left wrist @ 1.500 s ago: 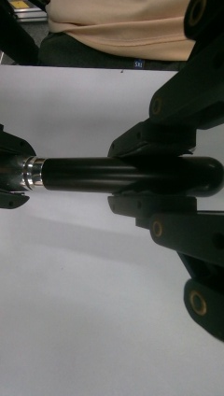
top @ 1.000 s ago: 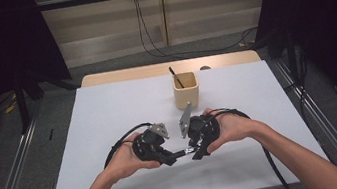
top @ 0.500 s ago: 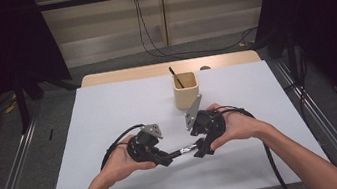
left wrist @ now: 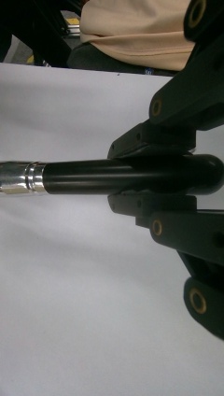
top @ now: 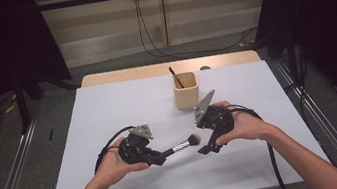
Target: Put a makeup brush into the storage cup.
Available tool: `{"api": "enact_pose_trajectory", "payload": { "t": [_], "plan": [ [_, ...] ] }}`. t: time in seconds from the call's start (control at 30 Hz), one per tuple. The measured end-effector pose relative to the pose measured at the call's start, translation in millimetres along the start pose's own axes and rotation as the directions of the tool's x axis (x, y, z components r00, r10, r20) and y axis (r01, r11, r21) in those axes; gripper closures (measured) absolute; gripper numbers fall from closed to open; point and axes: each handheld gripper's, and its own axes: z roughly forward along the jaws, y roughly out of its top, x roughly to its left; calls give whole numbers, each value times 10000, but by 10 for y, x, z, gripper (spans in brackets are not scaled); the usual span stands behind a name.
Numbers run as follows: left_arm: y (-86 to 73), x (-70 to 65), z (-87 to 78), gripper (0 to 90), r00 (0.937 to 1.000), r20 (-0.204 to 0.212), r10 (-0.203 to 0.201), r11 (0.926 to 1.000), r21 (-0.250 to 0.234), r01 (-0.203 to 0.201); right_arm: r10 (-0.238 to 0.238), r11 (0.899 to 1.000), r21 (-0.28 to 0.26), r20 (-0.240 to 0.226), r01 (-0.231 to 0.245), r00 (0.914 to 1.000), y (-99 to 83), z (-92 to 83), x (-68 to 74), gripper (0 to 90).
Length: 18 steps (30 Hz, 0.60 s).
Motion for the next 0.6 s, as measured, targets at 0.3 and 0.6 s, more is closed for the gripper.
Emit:
{"api": "enact_pose_trajectory", "payload": {
  "t": [0.3,0.6],
  "plan": [
    [-132,18,-47,746,9989,-104,-463,9983,-350,459,452,9969,-668,414,-424,9981,-117,-54,-30,38],
    [-275,24,-96,746,9966,-283,-772,9929,-934,742,833,9925,-935,487,-785,9953,-242,-54,-17,44]
  ]
}}
